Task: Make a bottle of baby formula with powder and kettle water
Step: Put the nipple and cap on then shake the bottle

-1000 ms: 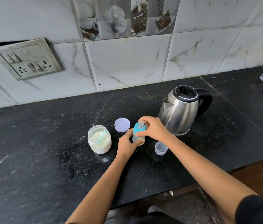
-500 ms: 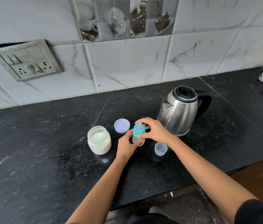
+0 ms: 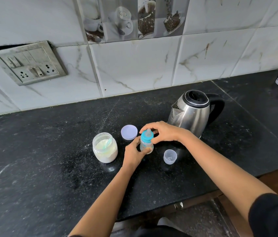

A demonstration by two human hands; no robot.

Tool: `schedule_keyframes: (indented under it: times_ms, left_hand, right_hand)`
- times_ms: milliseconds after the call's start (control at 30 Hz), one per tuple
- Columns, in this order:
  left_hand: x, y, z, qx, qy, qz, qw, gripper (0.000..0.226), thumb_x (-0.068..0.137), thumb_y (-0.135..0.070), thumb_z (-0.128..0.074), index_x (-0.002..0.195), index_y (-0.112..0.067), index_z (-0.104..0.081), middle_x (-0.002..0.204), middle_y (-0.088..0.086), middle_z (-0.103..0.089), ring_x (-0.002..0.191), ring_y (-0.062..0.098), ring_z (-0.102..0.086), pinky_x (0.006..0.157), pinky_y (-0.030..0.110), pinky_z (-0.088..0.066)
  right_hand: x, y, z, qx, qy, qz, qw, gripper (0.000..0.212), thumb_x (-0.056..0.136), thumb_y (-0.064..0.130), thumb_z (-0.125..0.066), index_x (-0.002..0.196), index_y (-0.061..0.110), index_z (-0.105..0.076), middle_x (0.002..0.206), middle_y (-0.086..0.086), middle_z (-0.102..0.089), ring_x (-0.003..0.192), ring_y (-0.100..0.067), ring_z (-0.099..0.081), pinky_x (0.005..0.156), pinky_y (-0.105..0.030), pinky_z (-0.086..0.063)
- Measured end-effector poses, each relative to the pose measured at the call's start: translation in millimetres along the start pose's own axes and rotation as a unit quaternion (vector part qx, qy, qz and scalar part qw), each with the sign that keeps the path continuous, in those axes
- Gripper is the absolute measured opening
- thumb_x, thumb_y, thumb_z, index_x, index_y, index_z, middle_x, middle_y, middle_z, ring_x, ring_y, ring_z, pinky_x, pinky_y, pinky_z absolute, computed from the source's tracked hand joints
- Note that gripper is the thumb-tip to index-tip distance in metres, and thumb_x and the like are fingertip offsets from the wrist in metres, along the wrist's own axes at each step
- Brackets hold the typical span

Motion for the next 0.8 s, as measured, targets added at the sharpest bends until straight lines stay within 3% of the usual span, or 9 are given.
schedule_keyframes:
  times_ms: [67, 133, 233, 333, 433, 633, 800]
  left_hand:
    - [-0.1, -0.1, -0.3, 0.003, 0.0, 0.001, 1.0, 0.061, 0.08, -0.018, -0.075, 0.134, -0.02, -0.049, 0.122, -0.014, -0.055, 0.106, -0.006, -0.046, 0.086, 0.005, -0.033]
    - [-0.2, -1.4, 0.0, 0.004, -0.001, 0.0, 1.0, 0.059, 0.08, -0.019, -0.075, 0.134, -0.02, -0.049, 0.117, -0.017, -0.053, 0.104, -0.007, -0.046, 0.078, -0.002, -0.034]
    - [-0.7, -3.3, 0.8, 0.005, 0.0, -0.005, 1.0, 0.058, 0.08, -0.022, -0.075, 0.133, -0.021, -0.05, 0.112, -0.021, -0.052, 0.094, -0.011, -0.049, 0.071, -0.005, -0.035]
    - [-1.1, -2.1, 0.5, -0.006, 0.005, 0.001, 1.0, 0.058, 0.08, -0.022, -0.076, 0.131, -0.022, -0.051, 0.113, -0.021, -0.052, 0.098, -0.01, -0.051, 0.075, -0.003, -0.036]
    - [-0.8, -0.8, 0.0, -0.004, 0.007, 0.002, 1.0, 0.06, 0.079, -0.021, -0.076, 0.133, -0.022, -0.05, 0.117, -0.019, -0.053, 0.106, -0.006, -0.048, 0.086, 0.006, -0.035]
    - [0.0, -0.9, 0.1, 0.009, 0.005, 0.002, 1.0, 0.061, 0.08, -0.019, -0.075, 0.134, -0.02, -0.049, 0.124, -0.013, -0.054, 0.107, -0.006, -0.044, 0.091, 0.011, -0.033]
    - [-0.4, -0.7, -0.2, 0.005, 0.006, 0.008, 1.0, 0.06, 0.08, -0.019, -0.075, 0.134, -0.021, -0.049, 0.113, -0.021, -0.05, 0.103, -0.008, -0.045, 0.085, 0.006, -0.032]
  right_hand:
    - [1.3, -0.8, -0.1, -0.008, 0.018, -0.004, 1.0, 0.052, 0.077, 0.003, -0.071, 0.125, 0.021, -0.059, 0.126, 0.007, -0.057, 0.119, -0.008, -0.053, 0.102, -0.033, -0.047]
    - [2.4, -2.8, -1.5, -0.019, 0.01, -0.01, 1.0, 0.055, 0.075, 0.009, -0.075, 0.125, 0.024, -0.058, 0.125, 0.008, -0.051, 0.117, -0.009, -0.051, 0.1, -0.031, -0.047]
    - [3.2, -4.5, 0.0, -0.039, -0.067, -0.019, 0.997, 0.062, 0.069, 0.02, -0.083, 0.124, 0.023, -0.055, 0.118, 0.005, -0.046, 0.108, -0.01, -0.05, 0.091, -0.023, -0.048]
    - [0.8, -4.8, 1.0, -0.013, -0.12, -0.01, 0.993, 0.053, 0.068, 0.017, -0.084, 0.114, 0.019, -0.057, 0.111, 0.005, -0.055, 0.101, -0.013, -0.056, 0.087, -0.027, -0.053]
    - [-1.4, -3.6, 0.2, 0.011, -0.098, 0.002, 0.995, 0.049, 0.071, 0.008, -0.079, 0.115, 0.018, -0.061, 0.116, 0.005, -0.059, 0.11, -0.011, -0.057, 0.094, -0.03, -0.052]
    - [3.6, 2.2, 2.1, -0.028, -0.016, 0.003, 0.999, 0.049, 0.073, -0.002, -0.071, 0.116, 0.022, -0.066, 0.121, 0.007, -0.056, 0.117, -0.009, -0.051, 0.101, -0.032, -0.046]
    - [3.2, 2.2, 5.4, -0.028, -0.07, -0.023, 0.997, 0.047, 0.069, 0.006, -0.079, 0.113, 0.018, -0.067, 0.113, 0.004, -0.06, 0.108, -0.012, -0.057, 0.092, -0.03, -0.053]
Point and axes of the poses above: each hand's wrist, its own x-axis towards the middle knuckle, its own z-axis out of the back of the hand, y = z × x, the point moved 8 cm from there along x, towards the middle knuckle
